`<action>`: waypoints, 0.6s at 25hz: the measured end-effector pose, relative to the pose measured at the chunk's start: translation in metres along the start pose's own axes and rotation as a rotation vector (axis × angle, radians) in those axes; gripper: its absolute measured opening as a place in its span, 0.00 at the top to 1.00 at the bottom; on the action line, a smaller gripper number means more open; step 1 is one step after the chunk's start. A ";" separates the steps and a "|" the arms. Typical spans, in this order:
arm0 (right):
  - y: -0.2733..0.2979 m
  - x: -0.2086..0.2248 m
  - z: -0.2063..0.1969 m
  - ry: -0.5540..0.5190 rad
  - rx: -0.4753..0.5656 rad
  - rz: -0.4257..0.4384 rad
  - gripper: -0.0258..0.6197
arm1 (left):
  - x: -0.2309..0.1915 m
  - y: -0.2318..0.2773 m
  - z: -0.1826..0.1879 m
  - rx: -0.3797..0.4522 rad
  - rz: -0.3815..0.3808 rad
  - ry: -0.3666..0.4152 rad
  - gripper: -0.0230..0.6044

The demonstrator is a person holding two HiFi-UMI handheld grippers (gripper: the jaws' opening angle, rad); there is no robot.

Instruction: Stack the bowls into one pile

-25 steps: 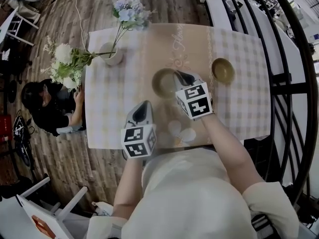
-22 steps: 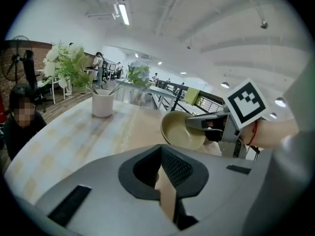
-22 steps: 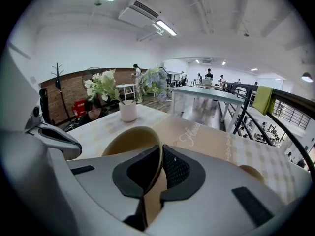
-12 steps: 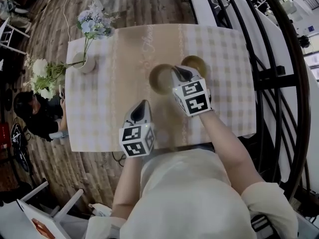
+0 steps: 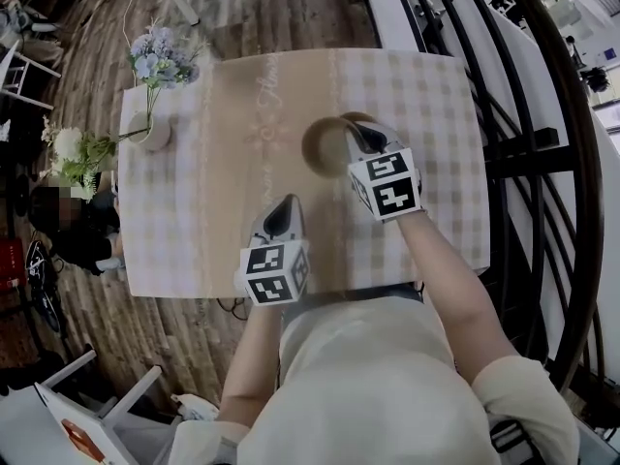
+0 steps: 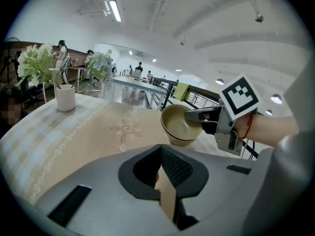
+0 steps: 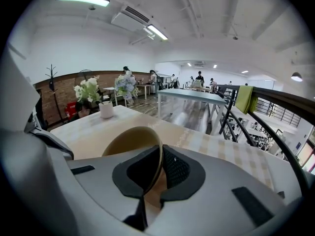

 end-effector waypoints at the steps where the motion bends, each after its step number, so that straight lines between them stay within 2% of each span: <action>1: 0.000 0.004 -0.001 0.000 0.000 0.001 0.94 | 0.004 0.003 0.000 0.000 0.001 0.000 0.96; 15: 0.016 0.047 -0.011 0.004 -0.003 0.033 0.94 | 0.039 0.032 -0.007 -0.005 0.044 -0.010 0.96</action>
Point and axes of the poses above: the fingertips, and each gripper's own axes: y forward along the fingers, x to its right, z out of its top, the point moved 4 cm from there along -y, backward along the fingers, and after that the axes turned 7 degrees about -z, right-handed, at the moved point
